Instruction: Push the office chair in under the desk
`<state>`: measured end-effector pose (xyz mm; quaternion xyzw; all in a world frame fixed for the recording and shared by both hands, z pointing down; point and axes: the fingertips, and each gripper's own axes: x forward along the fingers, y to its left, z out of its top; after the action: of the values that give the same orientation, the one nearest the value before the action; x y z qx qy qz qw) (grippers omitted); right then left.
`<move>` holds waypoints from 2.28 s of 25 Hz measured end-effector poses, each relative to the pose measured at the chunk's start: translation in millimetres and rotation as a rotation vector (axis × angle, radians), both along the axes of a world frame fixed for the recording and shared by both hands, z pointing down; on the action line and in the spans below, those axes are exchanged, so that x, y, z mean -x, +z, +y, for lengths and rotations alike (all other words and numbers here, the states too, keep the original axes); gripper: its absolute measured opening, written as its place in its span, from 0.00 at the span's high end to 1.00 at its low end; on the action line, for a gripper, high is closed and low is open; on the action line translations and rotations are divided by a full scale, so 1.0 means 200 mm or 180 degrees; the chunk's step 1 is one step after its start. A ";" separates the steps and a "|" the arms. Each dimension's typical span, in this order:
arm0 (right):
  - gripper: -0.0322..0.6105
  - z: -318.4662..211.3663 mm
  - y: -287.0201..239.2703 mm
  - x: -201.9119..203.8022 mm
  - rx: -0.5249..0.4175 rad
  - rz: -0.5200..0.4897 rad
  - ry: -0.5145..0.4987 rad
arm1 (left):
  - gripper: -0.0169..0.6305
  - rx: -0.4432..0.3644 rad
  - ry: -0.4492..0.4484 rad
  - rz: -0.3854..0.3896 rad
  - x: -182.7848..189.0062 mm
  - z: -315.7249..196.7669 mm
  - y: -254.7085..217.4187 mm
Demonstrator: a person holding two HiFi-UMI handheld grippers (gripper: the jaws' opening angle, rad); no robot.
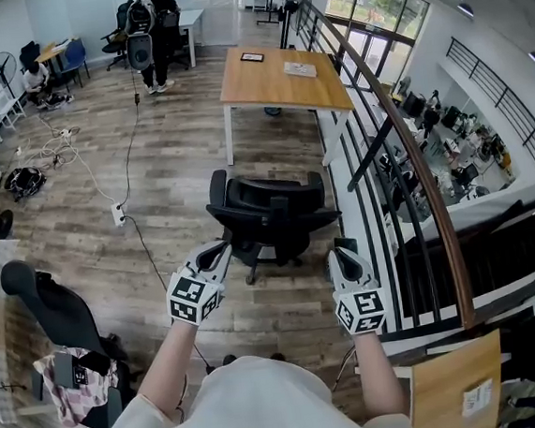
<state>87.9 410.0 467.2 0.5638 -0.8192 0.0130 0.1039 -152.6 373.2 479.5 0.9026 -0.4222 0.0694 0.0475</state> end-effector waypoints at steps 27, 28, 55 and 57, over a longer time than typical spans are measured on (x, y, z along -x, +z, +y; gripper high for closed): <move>0.65 0.14 0.12 0.13 0.0177 0.0136 0.0228 | 0.69 0.0179 0.0219 0.0015 0.14 0.09 0.11; 0.65 0.15 0.13 0.14 0.0186 0.0148 0.0245 | 0.69 0.0182 0.0237 0.0010 0.15 0.09 0.12; 0.65 -0.26 0.30 0.03 0.0395 0.0177 0.0175 | 0.69 0.0295 0.0239 -0.0116 0.05 -0.28 0.23; 0.65 -0.34 0.31 0.00 0.0427 0.0199 0.0137 | 0.69 0.0317 0.0222 -0.0156 0.02 -0.35 0.24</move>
<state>88.0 341.0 529.5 0.5732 -0.8006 0.0525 0.1667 -156.7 304.1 528.4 0.9113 -0.3875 0.1140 0.0796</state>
